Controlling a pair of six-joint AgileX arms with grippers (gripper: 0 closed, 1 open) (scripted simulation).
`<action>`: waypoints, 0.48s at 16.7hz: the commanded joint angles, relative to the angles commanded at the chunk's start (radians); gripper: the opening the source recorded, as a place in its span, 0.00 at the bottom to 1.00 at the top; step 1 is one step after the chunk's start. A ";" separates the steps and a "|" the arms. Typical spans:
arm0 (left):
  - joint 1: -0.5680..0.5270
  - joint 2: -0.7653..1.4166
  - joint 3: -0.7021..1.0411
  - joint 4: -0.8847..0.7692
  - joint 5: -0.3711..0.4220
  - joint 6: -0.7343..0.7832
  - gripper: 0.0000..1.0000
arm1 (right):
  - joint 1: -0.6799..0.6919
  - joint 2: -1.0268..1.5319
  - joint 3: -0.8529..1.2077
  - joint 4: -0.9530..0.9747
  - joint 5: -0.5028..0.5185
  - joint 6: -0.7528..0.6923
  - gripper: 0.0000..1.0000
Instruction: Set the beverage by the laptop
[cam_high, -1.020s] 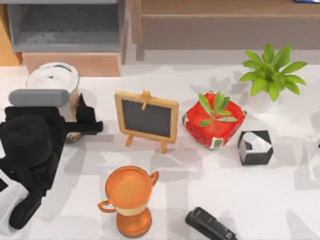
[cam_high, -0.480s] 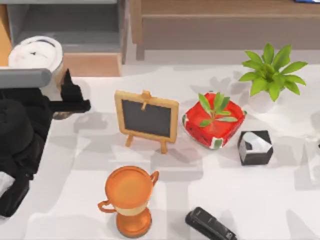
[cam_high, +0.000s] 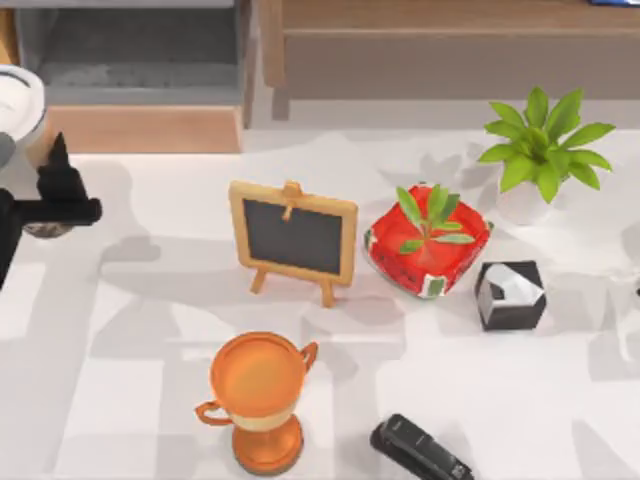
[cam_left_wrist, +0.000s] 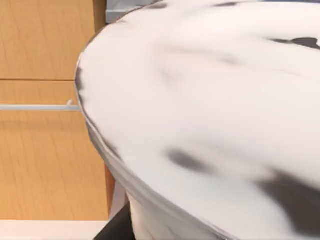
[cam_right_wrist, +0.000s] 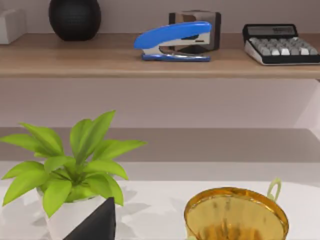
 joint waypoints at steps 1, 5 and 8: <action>0.031 -0.023 -0.013 -0.021 0.030 0.006 0.00 | 0.000 0.000 0.000 0.000 0.000 0.000 1.00; 0.145 -0.105 -0.063 -0.101 0.144 0.029 0.00 | 0.000 0.000 0.000 0.000 0.000 0.000 1.00; 0.213 -0.149 -0.096 -0.149 0.213 0.043 0.00 | 0.000 0.000 0.000 0.000 0.000 0.000 1.00</action>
